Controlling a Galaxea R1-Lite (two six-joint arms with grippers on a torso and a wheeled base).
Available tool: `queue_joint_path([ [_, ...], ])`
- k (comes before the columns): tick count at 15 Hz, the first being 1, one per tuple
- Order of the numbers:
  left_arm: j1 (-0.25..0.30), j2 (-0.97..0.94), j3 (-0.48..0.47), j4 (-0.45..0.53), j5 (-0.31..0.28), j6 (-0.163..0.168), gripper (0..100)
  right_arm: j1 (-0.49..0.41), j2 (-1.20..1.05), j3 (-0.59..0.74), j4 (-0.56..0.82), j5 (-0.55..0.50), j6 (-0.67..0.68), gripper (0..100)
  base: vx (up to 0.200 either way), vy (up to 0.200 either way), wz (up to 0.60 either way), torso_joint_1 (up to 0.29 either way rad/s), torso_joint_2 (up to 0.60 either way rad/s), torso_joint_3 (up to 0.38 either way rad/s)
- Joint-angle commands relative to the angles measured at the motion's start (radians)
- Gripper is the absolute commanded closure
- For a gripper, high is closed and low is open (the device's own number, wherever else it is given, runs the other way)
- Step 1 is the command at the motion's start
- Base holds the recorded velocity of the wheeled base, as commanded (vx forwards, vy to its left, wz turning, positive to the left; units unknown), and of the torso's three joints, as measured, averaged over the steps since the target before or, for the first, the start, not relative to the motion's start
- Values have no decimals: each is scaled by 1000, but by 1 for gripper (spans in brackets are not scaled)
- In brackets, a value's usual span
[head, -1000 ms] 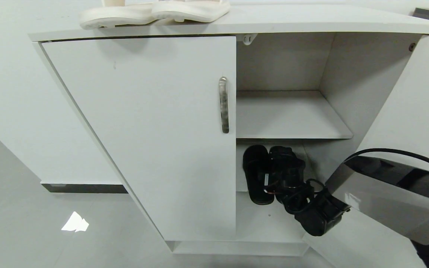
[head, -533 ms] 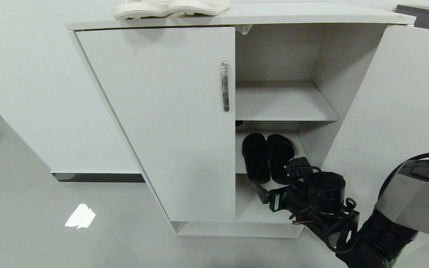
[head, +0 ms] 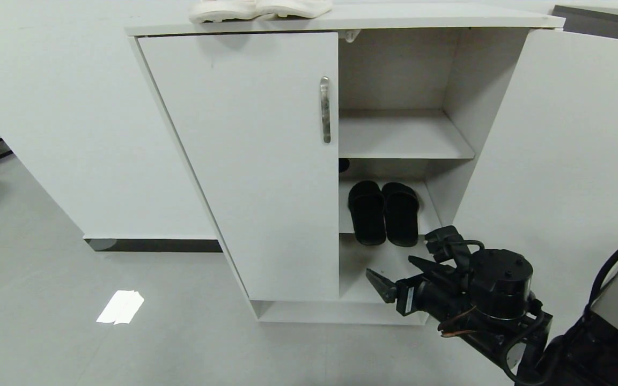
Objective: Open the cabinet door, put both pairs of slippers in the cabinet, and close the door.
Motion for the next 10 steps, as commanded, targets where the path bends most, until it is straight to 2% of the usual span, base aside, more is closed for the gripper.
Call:
queue_joint_path([
  [1,0,1,0,0,0,0,100,2,-5,2,1,1,0,0,0,0,0,0,0,0],
  [5,0,1,0,0,0,0,100,11,0,3,1,1,0,0,0,0,0,-1,1,26],
  [10,0,1,0,0,-2,0,100,21,6,11,1,-1,0,0,0,0,0,2,1,186],
])
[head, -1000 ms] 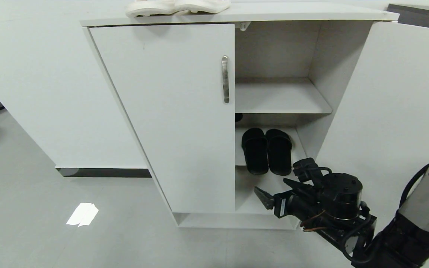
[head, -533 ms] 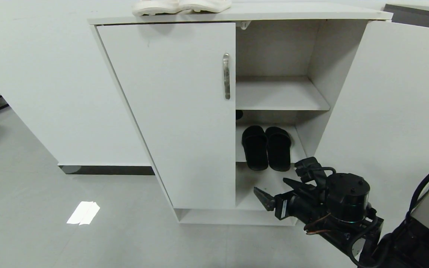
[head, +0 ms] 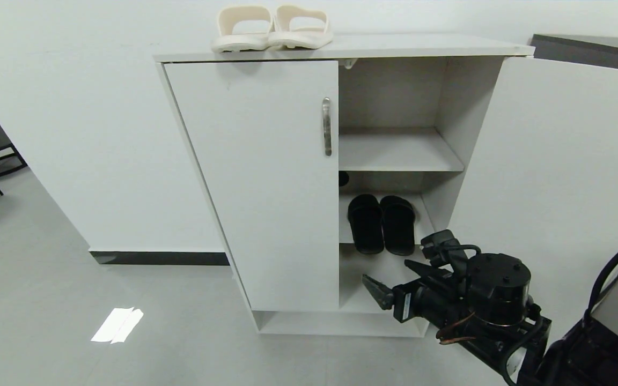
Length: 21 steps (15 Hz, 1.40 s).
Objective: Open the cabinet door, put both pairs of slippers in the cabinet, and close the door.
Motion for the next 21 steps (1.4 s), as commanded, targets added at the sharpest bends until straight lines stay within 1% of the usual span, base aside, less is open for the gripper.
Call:
queue_joint_path([
  [1,1,1,0,0,0,0,100,1,6,1,-1,-1,0,0,0,0,0,7,2,193],
  [6,0,1,0,0,0,0,100,12,0,21,-4,-1,3,0,0,0,0,1,2,202],
  [8,1,1,0,0,17,0,100,15,-11,44,-10,5,18,0,0,0,0,2,0,208],
  [9,1,1,0,0,15,2,100,21,-26,64,-22,43,27,0,0,0,0,2,12,168],
  [11,1,1,0,0,15,3,100,27,-86,168,-80,220,37,0,0,0,0,4,-1,50],
  [12,1,1,0,0,15,2,100,27,-133,249,-122,369,35,0,0,0,0,0,0,0],
  [13,1,1,0,0,15,0,100,27,-153,277,-136,415,35,0,0,0,0,0,0,0],
  [14,1,1,0,0,15,0,100,27,-162,294,-146,433,35,0,0,0,0,0,0,0],
  [17,1,1,0,0,15,0,100,16,-138,358,-238,519,37,0,0,0,0,0,0,0],
  [18,1,1,0,0,15,0,100,3,-139,361,-238,527,37,0,0,200,0,2,-2,7],
  [21,1,1,0,0,15,-2,100,9,-156,376,-238,545,35,0,0,200,0,9,-1,9],
])
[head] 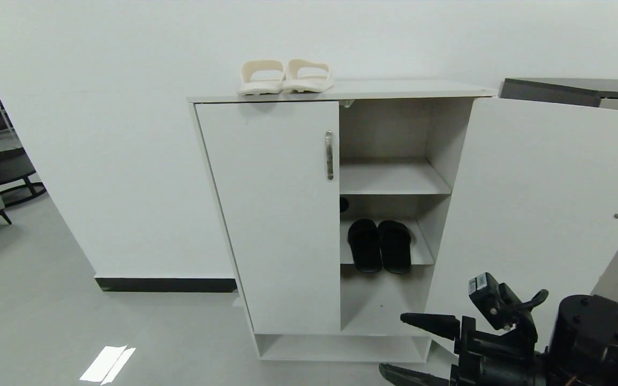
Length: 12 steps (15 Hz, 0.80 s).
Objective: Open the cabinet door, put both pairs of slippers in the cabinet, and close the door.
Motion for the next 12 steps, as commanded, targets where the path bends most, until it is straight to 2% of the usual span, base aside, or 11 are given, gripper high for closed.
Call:
queue_joint_path([
  [1,0,1,0,-1,1,-1,100,10,-32,20,-1,29,-1,0,0,200,0,12,2,-2],
  [8,0,1,0,-1,-1,1,100,34,-45,30,-1,37,-24,0,0,200,0,2,0,1],
  [12,0,1,0,-1,-4,5,100,43,-45,30,-1,35,-24,0,0,0,0,0,0,0],
])
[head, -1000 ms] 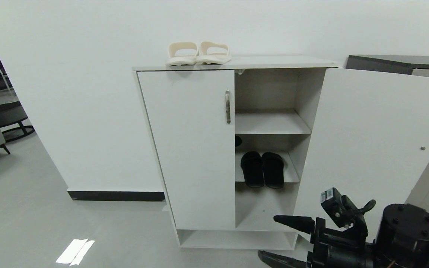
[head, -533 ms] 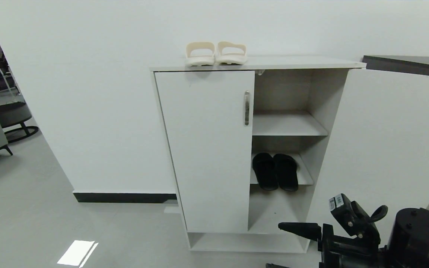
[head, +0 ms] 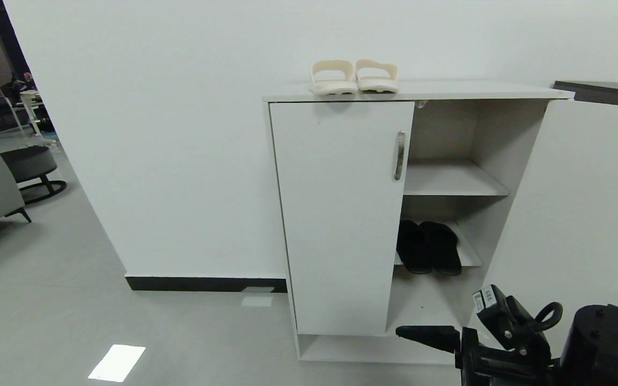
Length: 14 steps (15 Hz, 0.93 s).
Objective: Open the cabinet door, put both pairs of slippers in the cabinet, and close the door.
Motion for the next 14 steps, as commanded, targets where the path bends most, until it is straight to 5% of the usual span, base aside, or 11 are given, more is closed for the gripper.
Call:
queue_joint_path([
  [1,-1,1,0,1,0,-1,100,5,1,0,-2,0,0,0,0,0,0,0,0,0],
  [6,1,1,0,1,0,-1,100,7,4,3,-2,-2,1,0,0,0,0,6,-18,-7],
  [14,1,1,0,1,-2,1,100,19,5,3,-2,-2,1,0,0,0,0,119,-387,-275],
])
